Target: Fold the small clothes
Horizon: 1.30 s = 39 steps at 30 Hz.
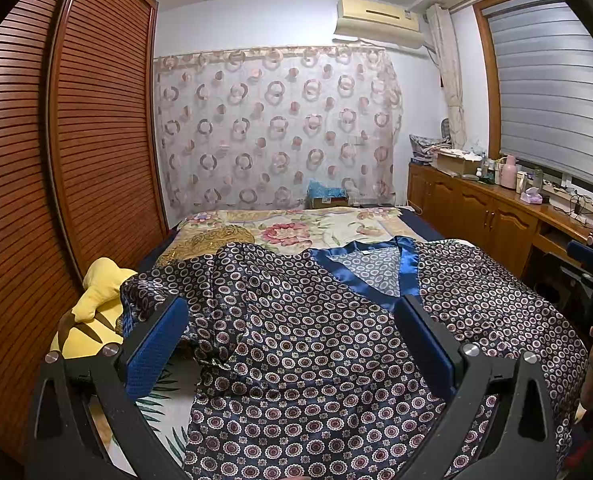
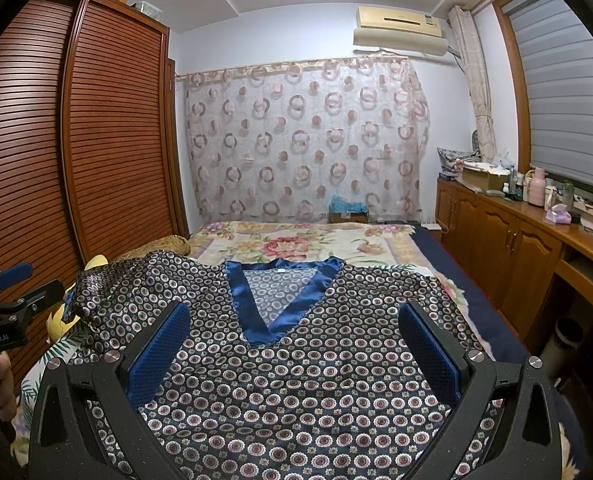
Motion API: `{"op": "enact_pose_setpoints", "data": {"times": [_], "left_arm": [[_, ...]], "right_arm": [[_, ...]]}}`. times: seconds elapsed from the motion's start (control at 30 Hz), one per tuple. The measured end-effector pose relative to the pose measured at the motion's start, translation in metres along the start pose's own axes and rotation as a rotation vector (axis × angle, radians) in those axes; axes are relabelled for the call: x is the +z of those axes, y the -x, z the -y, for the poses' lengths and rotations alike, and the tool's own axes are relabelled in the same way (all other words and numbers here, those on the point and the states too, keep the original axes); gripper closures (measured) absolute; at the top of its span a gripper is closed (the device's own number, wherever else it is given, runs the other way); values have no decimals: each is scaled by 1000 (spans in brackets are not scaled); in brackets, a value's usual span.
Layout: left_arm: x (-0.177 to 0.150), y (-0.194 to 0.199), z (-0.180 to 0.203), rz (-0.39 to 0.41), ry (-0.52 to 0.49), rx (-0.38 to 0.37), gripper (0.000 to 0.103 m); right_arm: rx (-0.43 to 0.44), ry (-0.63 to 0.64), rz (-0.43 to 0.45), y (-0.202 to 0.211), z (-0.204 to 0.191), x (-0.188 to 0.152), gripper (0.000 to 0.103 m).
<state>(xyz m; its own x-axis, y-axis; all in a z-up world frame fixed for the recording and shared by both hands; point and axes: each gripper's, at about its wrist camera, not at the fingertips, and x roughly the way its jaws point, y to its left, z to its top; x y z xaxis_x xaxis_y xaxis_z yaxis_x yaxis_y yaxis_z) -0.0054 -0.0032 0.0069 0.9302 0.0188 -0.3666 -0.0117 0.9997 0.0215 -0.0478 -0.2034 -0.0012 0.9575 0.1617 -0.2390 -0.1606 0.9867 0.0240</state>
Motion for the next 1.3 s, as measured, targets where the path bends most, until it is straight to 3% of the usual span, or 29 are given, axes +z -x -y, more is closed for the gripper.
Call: {"op": "enact_pose_setpoints", "data": {"times": [1.13,1.3], "left_arm": [[0,1,0,1,2,-3,0],[-3,-11,-12,-40,20,-5,0]], "right_arm": [[0,0,0,0,-1,-1,0],[34,18,-33,-11,-5,-3,0]]}}
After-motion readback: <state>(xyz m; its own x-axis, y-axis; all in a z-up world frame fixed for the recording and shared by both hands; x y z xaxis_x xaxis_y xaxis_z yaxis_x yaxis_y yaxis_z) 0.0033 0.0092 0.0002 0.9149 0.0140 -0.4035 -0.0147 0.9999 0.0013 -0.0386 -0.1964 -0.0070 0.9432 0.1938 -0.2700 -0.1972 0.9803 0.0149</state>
